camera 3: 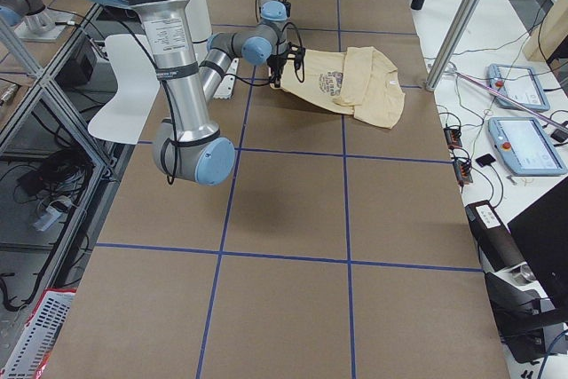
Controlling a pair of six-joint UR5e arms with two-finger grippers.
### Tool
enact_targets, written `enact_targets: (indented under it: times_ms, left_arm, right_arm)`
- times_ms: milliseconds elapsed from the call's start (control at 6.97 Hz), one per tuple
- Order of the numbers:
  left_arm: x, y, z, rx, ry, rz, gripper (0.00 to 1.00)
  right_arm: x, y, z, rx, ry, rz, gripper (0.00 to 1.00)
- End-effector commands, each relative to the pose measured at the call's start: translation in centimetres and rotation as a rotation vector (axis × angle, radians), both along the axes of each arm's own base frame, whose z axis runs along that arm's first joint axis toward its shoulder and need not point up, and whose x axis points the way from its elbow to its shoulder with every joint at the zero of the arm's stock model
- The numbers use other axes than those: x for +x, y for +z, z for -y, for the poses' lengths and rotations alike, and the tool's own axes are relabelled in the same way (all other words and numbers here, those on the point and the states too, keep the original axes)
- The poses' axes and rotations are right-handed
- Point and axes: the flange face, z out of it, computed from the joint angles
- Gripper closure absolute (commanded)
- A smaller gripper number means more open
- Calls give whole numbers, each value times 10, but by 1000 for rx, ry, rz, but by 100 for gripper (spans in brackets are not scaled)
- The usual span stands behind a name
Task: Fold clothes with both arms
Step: 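Lift both hem corners and carry them toward the collar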
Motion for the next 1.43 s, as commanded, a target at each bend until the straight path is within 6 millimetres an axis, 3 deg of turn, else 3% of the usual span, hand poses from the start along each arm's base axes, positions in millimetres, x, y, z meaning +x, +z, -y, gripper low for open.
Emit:
enact_targets:
  times_ms: [0,143,287,717,1004,1147,1291]
  left_arm:
    - [-39,-7,-12,28,55,90,100]
    - [-55,-15,-17,29,69,128,100]
    - [-58,-18,-21,20,78,149,100]
    - [-43,-14,-45,-15,159,159,100]
    - [-38,-23,-48,-12,168,142,100]
    - [-38,-32,-49,-18,180,119,100]
    - [-42,-37,-39,-14,164,108,100]
  right_arm:
    - [-8,14,-19,-26,-45,-19,100]
    - [-18,24,-35,-38,-82,-39,100]
    - [-24,38,-50,-54,-117,-62,100]
    - [-37,50,-87,-133,-243,-62,100]
    - [-40,43,-89,-142,-262,-43,100]
    - [-37,43,-81,-136,-248,-39,100]
    - [-20,42,-52,-126,-188,-27,100]
